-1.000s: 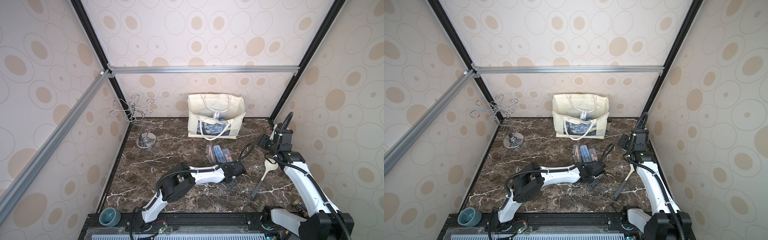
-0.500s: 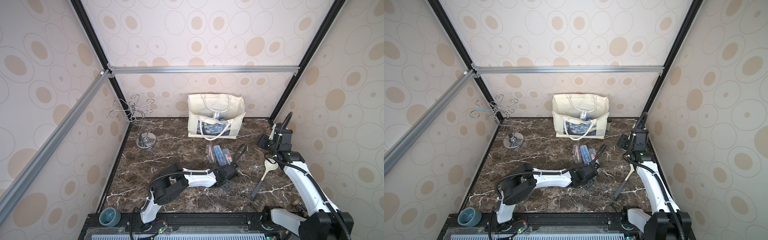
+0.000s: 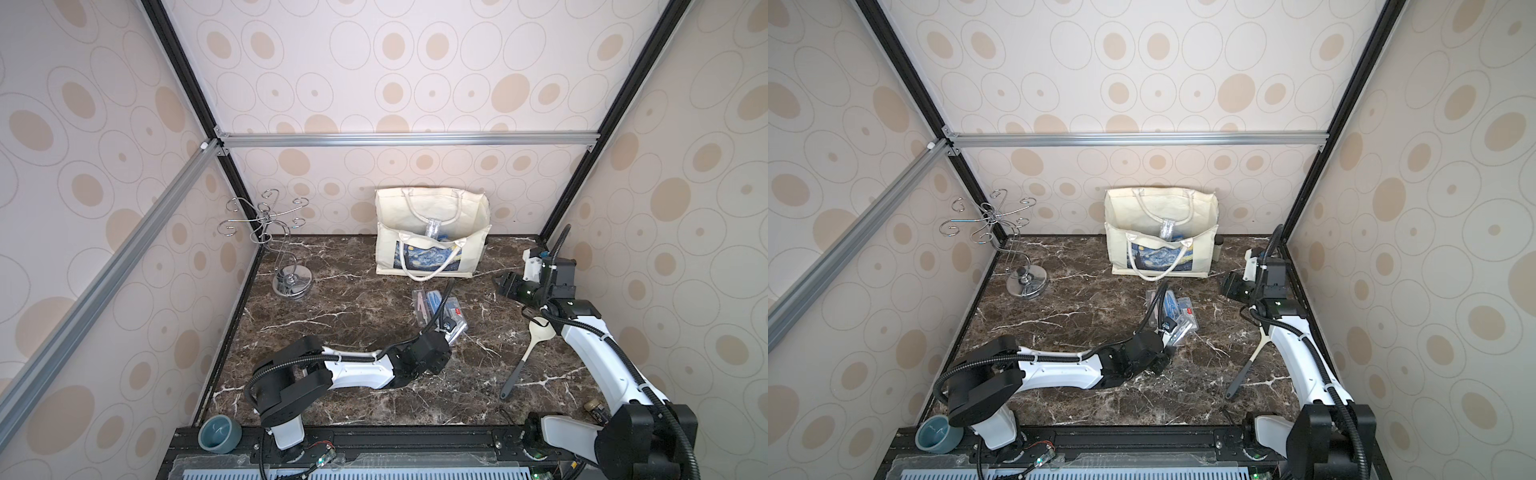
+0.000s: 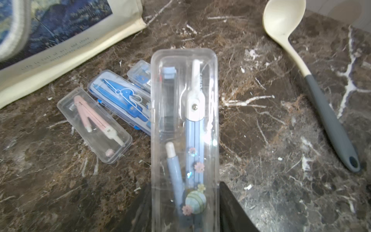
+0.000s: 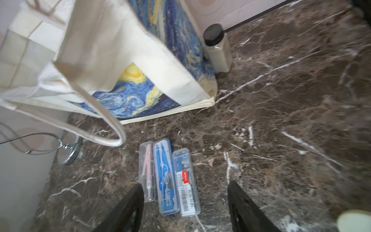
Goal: Put the compass set into the canvas bag
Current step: Pick up the compass set at the center of the board.
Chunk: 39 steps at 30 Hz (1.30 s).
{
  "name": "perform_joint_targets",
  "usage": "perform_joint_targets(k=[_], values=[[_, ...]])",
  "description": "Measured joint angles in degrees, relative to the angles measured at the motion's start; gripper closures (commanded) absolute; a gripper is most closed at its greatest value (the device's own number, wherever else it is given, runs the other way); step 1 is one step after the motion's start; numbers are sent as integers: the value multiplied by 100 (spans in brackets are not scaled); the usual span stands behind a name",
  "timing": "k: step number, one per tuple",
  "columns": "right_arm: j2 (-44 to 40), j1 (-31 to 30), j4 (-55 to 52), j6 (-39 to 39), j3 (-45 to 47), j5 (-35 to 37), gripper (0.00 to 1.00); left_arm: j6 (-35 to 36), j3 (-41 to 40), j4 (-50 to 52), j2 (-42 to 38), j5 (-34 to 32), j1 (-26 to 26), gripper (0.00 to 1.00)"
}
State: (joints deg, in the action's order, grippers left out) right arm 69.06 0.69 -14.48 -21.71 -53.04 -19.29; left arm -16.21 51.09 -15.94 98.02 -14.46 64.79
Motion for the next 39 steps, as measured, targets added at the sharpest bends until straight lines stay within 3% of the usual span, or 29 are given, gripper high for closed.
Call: perform_joint_targets(k=[8,19,26,34,39], values=[[101,-575,131,-24,236,-1320,32,-52,-341,-876,-234,-92,-243,54],[179,-1401,302,-37,302,-1423,34,-243,-586,-1602,-461,151,-496,53],[531,-1598,549,-223,302,-1563,43,-291,-588,-1731,-466,278,-535,53],[791,-1875,872,-472,299,-1655,64,-341,-588,-1792,-466,387,-564,53],[855,-1902,964,-525,286,-1683,70,-356,-588,-1792,-466,413,-570,53]])
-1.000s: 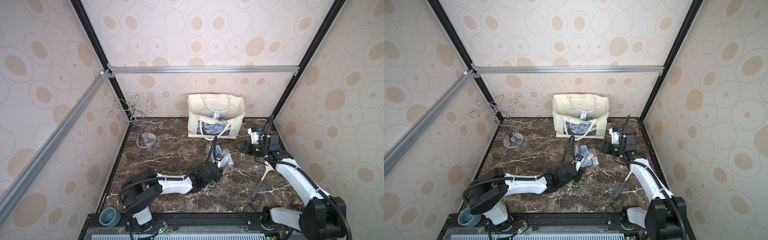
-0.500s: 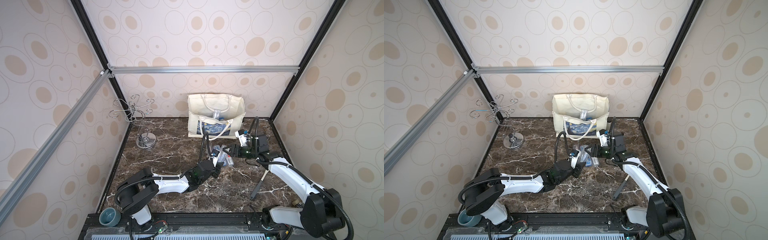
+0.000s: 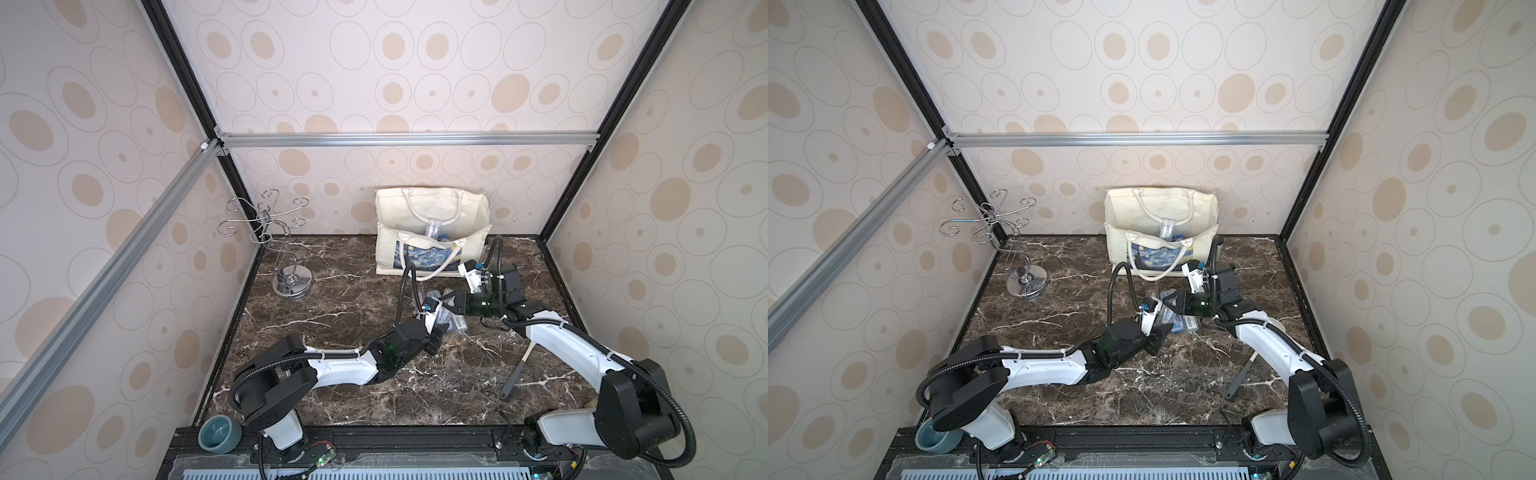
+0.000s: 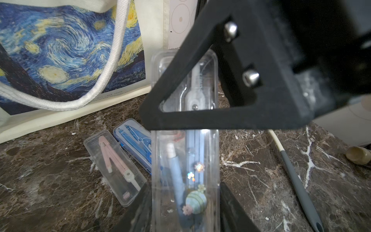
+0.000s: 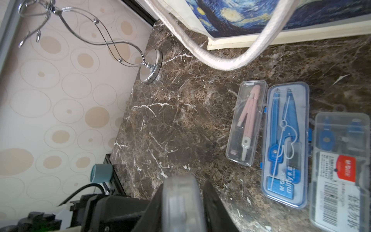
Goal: Put the compass set into the canvas bag
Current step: Pick up the compass set at the center of the board.
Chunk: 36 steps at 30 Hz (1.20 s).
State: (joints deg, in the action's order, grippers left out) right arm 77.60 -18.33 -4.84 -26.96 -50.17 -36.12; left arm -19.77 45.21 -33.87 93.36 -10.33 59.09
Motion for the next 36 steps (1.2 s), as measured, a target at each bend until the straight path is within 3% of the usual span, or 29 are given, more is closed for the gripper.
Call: perform_joint_targets(k=[13,15,18,20,27,32,36], values=[[15,-9,57,44,-31,-83,80,-83,-22,-81,0,125,-52,50],[24,-9,59,22,-46,-94,81,-85,-31,-116,0,114,-59,43],[55,-11,57,-24,-70,-87,81,-94,-35,-136,0,90,-61,24],[79,-11,52,-48,-79,-76,81,-103,-42,-151,0,90,-61,1],[170,-11,-61,-68,-417,39,81,-74,-402,-391,-170,-33,-66,0],[321,-11,-173,-59,-1005,118,81,-28,-1165,-938,-758,-229,-83,0],[514,-11,-315,-13,-1639,195,82,37,-1270,-1049,-994,-387,-98,0]])
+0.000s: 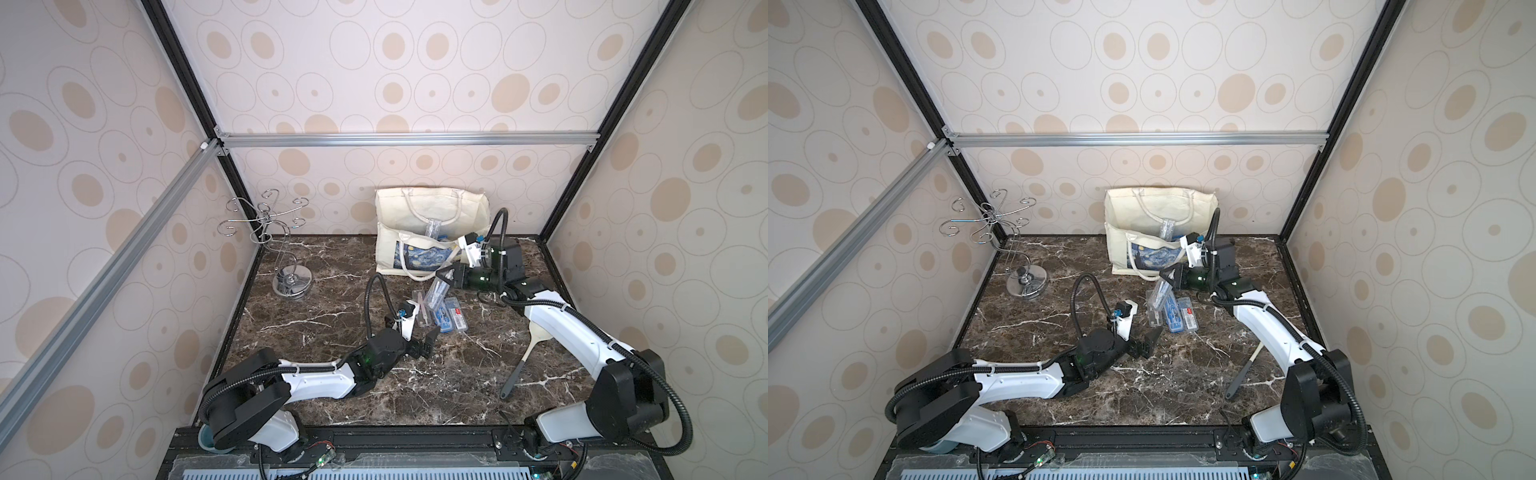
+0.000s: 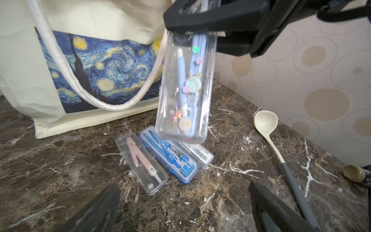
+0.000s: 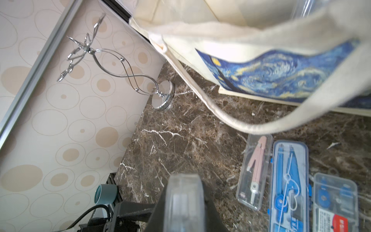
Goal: Put the compass set into the canvas bag
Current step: Place the compass set in the canvas bag.
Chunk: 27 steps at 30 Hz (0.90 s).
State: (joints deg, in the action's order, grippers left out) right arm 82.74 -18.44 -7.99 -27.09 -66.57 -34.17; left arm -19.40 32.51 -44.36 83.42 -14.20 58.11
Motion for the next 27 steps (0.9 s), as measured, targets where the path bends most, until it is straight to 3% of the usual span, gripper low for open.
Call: perform_joint_targets(k=[12,22,27], values=[[1097,7,-811,728,-3136,1246,81,55,-258,-59,-216,-181,-2,0],[3075,133,-1438,1443,-5702,2509,82,50,-518,-59,-535,-356,-22,0],[4068,186,-2050,1762,-6408,2955,81,44,-595,-52,-597,-439,-22,0]])
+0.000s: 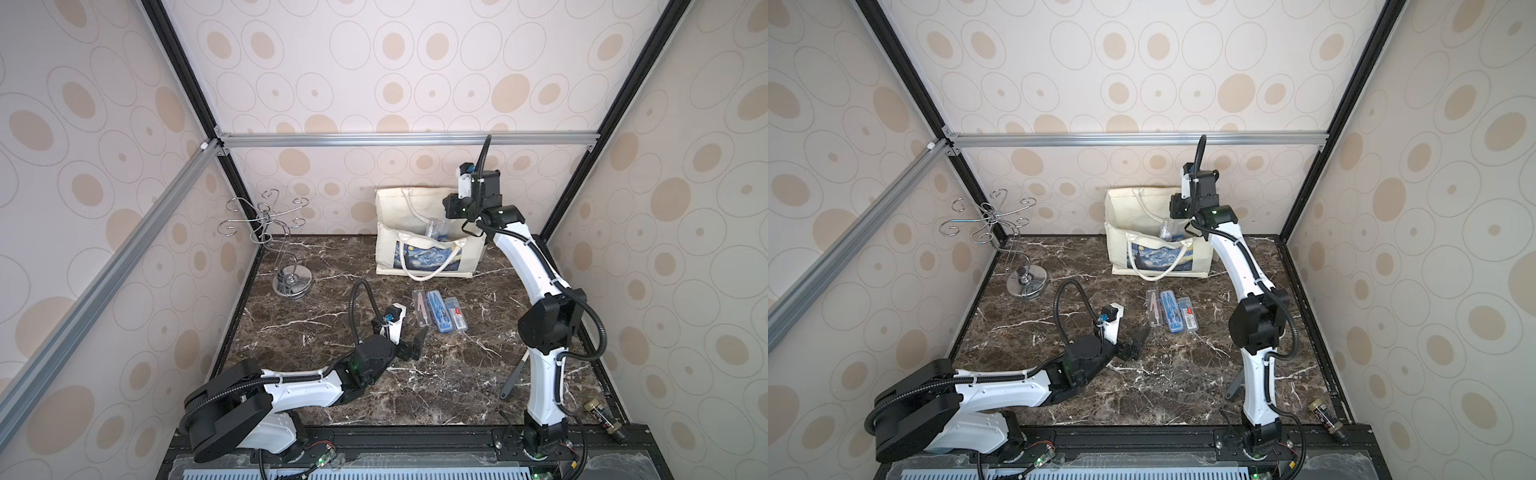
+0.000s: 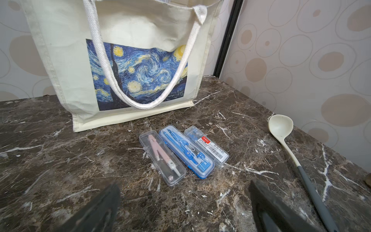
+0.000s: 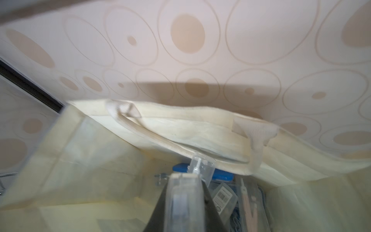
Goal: Put the compass set into the canvas bag
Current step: Place the compass set in the canvas bag.
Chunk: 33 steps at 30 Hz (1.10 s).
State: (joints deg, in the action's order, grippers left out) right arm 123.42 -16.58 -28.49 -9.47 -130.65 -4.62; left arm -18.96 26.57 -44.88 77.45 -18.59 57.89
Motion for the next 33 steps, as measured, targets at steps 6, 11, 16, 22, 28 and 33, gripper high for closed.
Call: perform_joint_targets(k=[6,11,16,22,28,33], values=[[562,11,-592,286,-39,282,81,-37,-7,-2,2,-20,-4,0],[612,17,-796,496,-181,452,76,-72,-7,-4,17,-9,-4,0],[612,17,-887,629,-247,507,66,-87,-7,-2,66,11,-4,0],[612,17,-957,654,-254,463,59,-122,-7,39,98,26,-4,0],[595,17,-981,629,-254,315,55,-162,74,240,162,-4,-4,0],[404,17,-1008,592,-245,188,51,-192,186,417,286,-57,-4,0]])
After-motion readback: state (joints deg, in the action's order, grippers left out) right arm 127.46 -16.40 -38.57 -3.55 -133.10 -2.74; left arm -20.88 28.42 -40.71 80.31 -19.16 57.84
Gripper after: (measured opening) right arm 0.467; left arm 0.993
